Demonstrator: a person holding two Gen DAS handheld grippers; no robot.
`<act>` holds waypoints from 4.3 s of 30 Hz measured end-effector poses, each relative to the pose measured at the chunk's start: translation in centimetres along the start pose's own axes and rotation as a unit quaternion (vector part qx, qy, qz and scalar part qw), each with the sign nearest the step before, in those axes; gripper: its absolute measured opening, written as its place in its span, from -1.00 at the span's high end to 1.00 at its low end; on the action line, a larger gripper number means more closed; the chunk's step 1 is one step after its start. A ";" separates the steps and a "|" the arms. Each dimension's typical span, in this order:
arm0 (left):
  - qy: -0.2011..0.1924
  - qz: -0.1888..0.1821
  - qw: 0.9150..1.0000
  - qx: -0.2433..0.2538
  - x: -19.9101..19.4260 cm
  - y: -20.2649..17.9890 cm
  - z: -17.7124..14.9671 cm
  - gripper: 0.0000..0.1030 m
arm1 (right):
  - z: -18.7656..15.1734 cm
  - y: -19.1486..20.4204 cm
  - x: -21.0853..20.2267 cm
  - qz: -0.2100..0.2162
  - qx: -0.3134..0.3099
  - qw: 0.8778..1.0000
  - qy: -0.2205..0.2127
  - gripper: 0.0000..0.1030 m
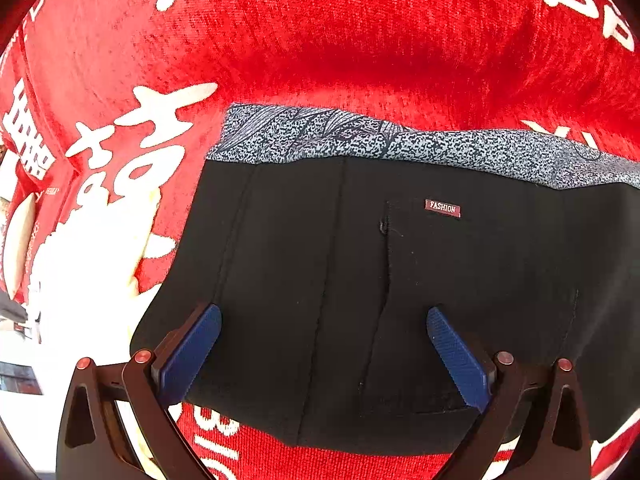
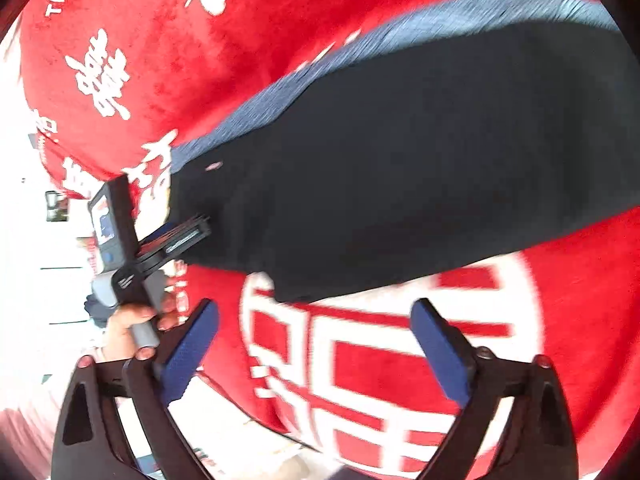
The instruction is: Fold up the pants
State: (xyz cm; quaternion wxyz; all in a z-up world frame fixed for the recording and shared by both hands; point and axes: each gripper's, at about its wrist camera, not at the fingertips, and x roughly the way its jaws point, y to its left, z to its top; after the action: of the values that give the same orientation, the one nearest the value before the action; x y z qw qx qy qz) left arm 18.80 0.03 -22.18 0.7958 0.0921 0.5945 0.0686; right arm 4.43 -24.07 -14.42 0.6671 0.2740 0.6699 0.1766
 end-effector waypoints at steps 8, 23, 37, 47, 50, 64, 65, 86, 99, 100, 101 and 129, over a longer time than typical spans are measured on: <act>-0.005 -0.006 1.000 0.006 0.1 0.0 0.0 -1.00 | 0.5 0.8 4.9 0.055 0.037 0.998 0.013 -0.25; 0.006 -0.006 1.000 0.004 -0.1 0.1 0.0 -1.00 | 0.5 1.0 2.1 0.033 0.049 0.998 -0.009 0.89; -0.002 -0.060 0.998 -0.015 -4.5 -3.2 1.3 -1.00 | 1.2 -0.9 -3.5 -0.072 -0.007 0.996 -0.053 0.34; 0.024 0.034 0.999 -0.028 1.5 -7.2 6.4 -1.00 | 4.7 -5.5 -3.2 -0.118 0.040 0.990 -0.069 0.18; 0.027 -0.002 0.998 -0.055 2.4 -5.7 7.3 -1.00 | 4.5 -5.5 -3.1 -0.105 0.040 0.990 -0.079 0.11; 0.035 -0.061 0.997 -0.009 -5.1 -8.9 2.2 -1.00 | 5.0 -2.9 -1.1 -0.090 -0.024 0.994 -0.056 -0.86; 0.034 -0.060 0.998 0.000 -5.8 -9.5 1.9 -1.00 | 5.1 -2.9 -0.9 -0.088 -0.025 0.994 -0.052 -0.87; 0.008 -0.138 0.985 0.106 -13.2 -28.1 1.1 -1.00 | 4.0 -15.4 -18.2 -0.176 0.104 0.957 -0.207 -0.88; 0.046 -0.117 0.990 0.070 -9.4 -30.6 0.0 -1.00 | 8.2 -28.4 -23.2 -0.280 0.174 0.917 -0.225 -0.88; 0.048 -0.117 0.990 0.067 -9.3 -30.5 0.1 -1.00 | 7.8 -28.3 -23.6 -0.264 0.175 0.921 -0.228 -0.88; 0.048 -0.116 0.990 0.067 -9.2 -30.6 0.2 -1.00 | 7.3 -27.8 -23.9 -0.251 0.168 0.926 -0.224 -0.88; 0.015 -0.126 0.986 0.109 -14.2 -37.3 1.2 -1.00 | 2.2 -30.2 -21.3 0.073 0.272 0.887 -0.366 -0.88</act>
State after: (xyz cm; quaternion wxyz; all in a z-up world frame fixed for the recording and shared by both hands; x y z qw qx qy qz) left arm 15.88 -39.50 -17.09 0.7740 0.1019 0.6176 -0.0958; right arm 1.73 -61.01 -15.71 0.7493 0.5379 0.3785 -0.0769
